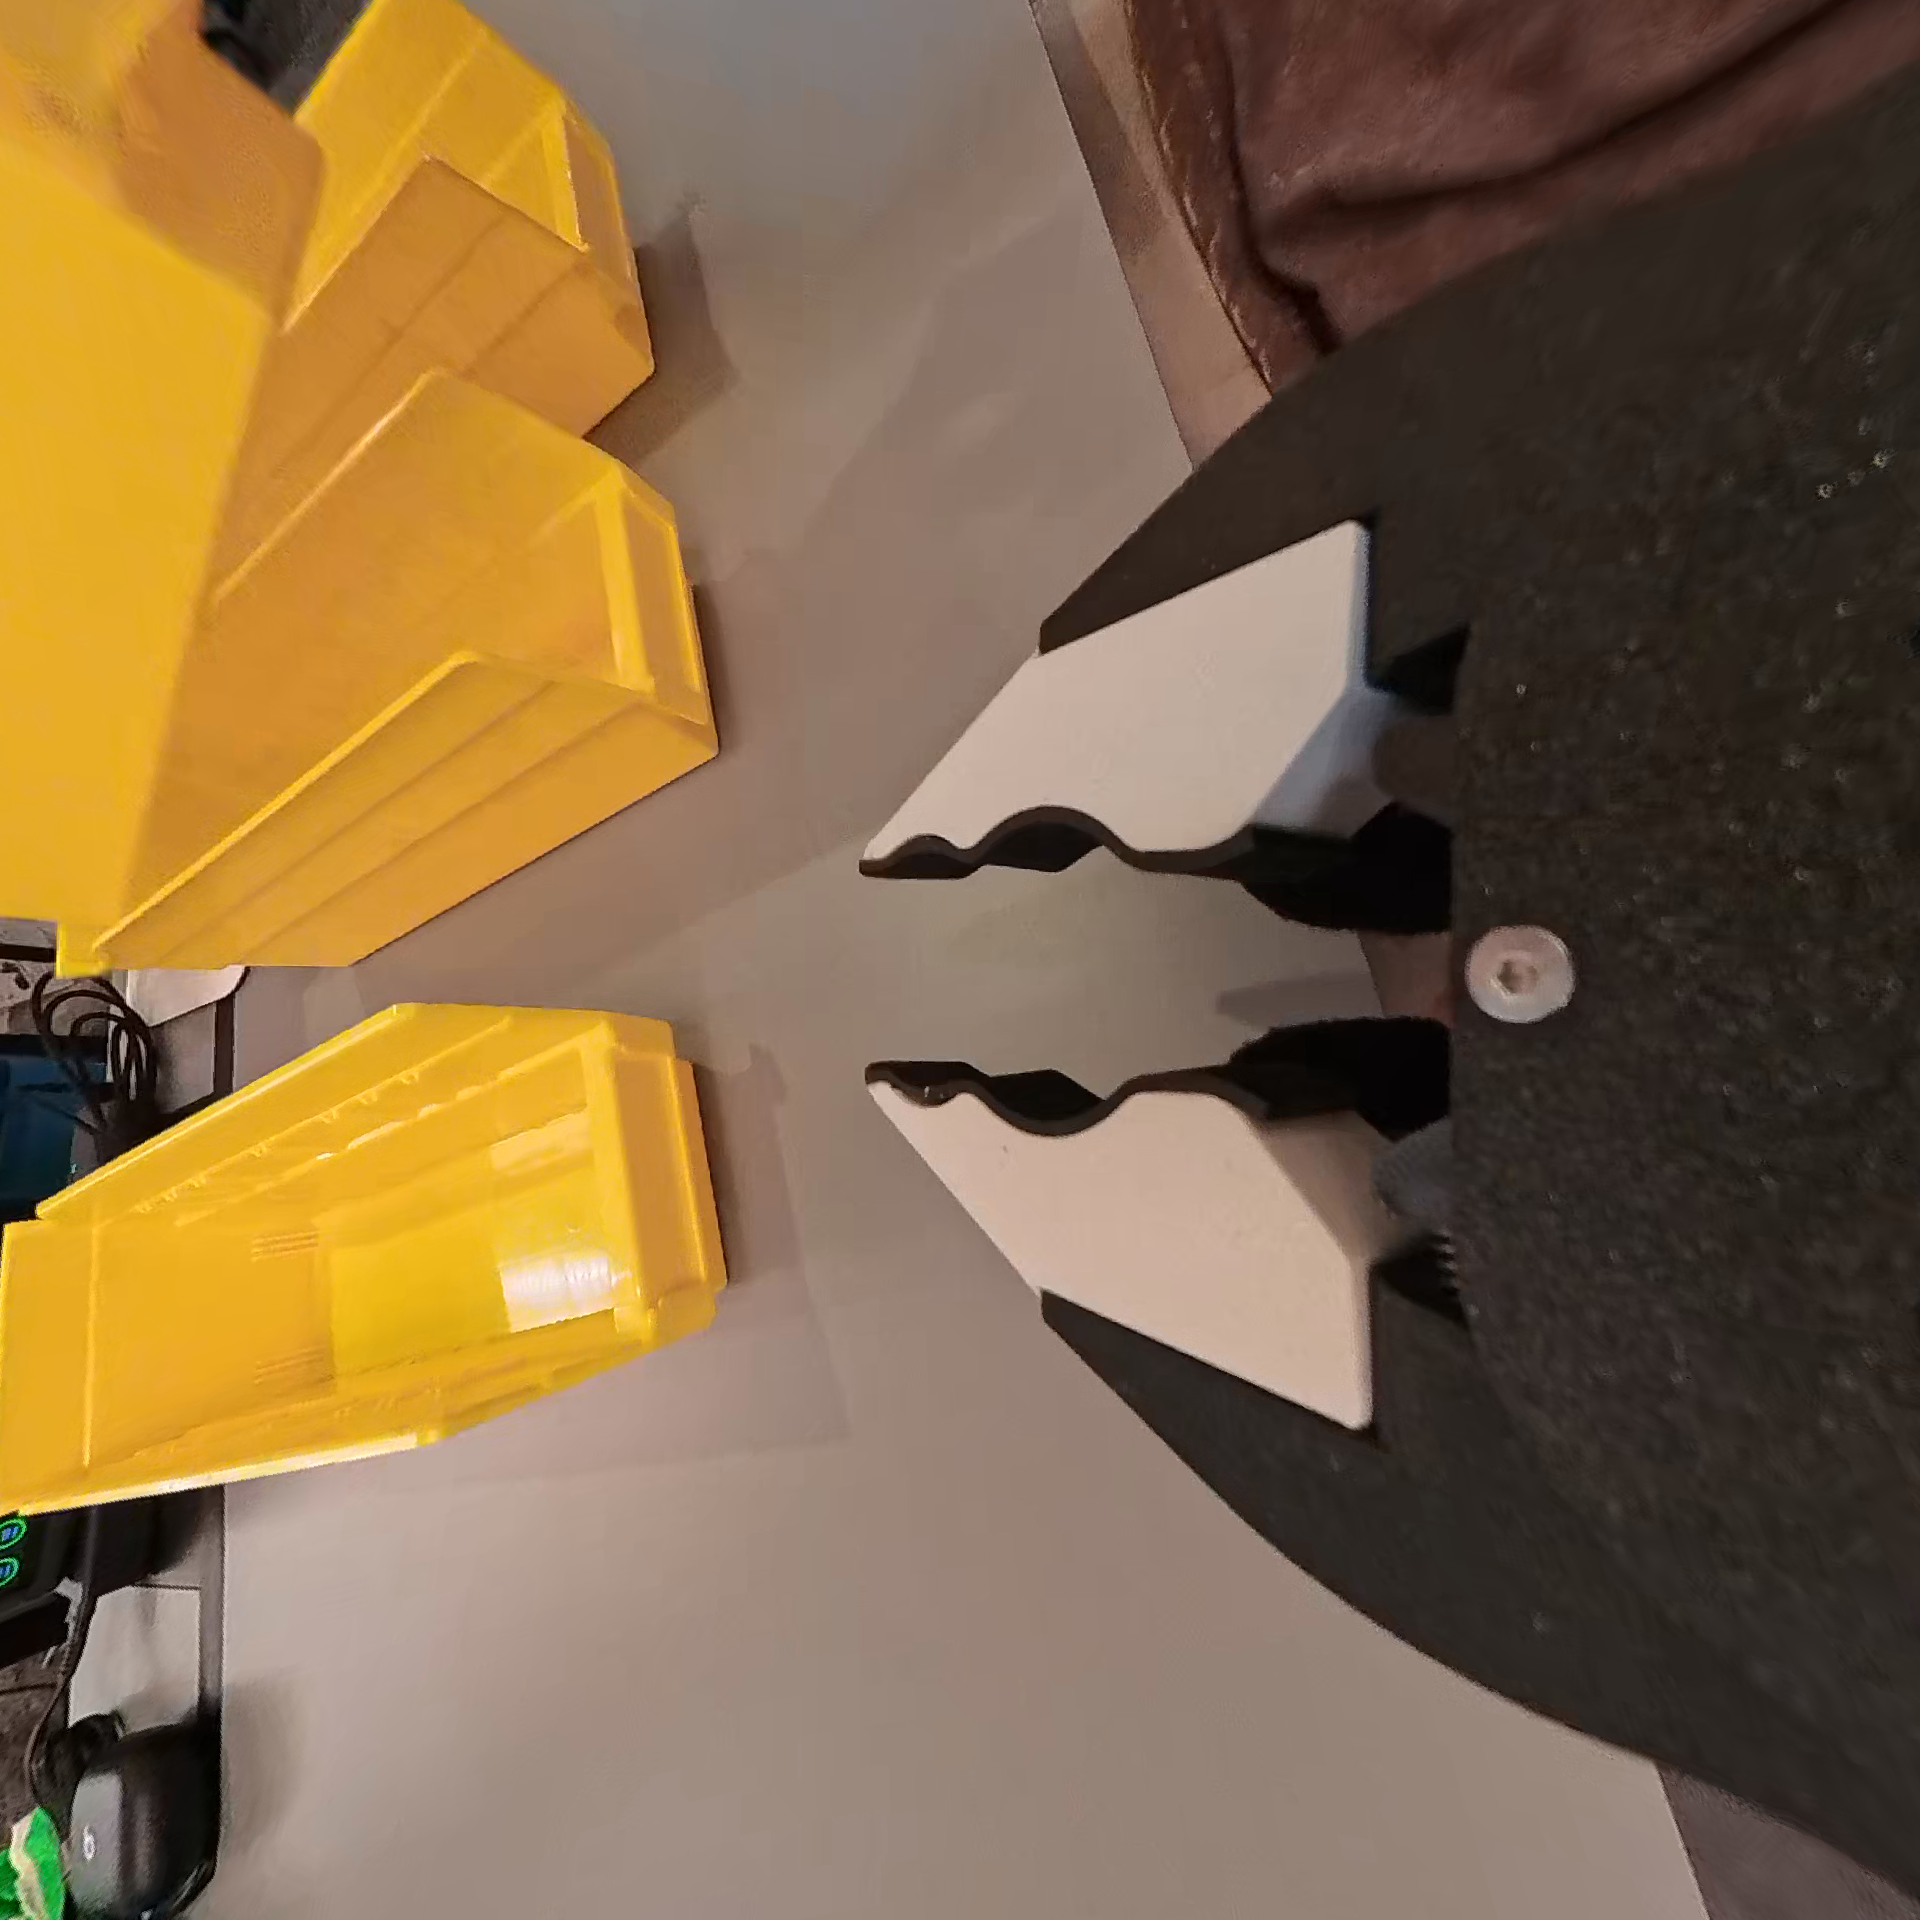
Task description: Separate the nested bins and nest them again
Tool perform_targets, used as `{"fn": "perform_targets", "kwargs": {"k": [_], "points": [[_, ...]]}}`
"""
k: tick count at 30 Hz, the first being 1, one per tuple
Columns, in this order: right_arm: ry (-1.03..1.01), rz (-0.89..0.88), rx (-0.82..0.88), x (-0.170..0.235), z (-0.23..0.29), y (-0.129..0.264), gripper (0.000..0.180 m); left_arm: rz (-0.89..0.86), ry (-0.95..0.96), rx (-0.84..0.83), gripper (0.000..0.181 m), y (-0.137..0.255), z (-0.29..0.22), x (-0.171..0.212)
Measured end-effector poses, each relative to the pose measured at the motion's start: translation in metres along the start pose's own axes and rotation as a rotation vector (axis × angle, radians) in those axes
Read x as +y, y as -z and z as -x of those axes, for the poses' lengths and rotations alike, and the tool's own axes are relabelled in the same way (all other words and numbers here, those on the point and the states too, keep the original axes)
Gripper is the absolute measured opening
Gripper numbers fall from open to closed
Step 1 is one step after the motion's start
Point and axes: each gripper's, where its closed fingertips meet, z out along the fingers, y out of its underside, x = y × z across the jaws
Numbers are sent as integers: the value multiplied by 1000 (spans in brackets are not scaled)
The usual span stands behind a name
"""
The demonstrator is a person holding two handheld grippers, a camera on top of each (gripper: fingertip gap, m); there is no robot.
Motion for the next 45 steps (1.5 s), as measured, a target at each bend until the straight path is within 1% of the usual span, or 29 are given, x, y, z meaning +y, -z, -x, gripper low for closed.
{"fn": "perform_targets", "kwargs": {"k": [4,6,11,18,24,34,38,45], "points": [[64,-27,68,26,5,-16,0,5,-23,7,33,-2,-5,0],[72,-22,54,36,10,-23,0,6,-37,8,33,-3,-9,-1],[126,-71,78,42,11,-35,0,18,-73,-2,33,-5,-11,2],[225,-111,93,64,6,-43,1,12,-41,-7,33,-2,-5,1],[177,-148,100,80,-2,-50,1,13,-44,-11,33,-2,-5,2],[115,-185,68,79,1,-54,1,12,-44,-14,33,-2,-3,2],[96,-226,58,78,1,-53,1,13,-40,-13,33,-1,-2,2],[121,-224,68,78,2,-57,1,16,-36,-10,33,-2,-2,2]]}}
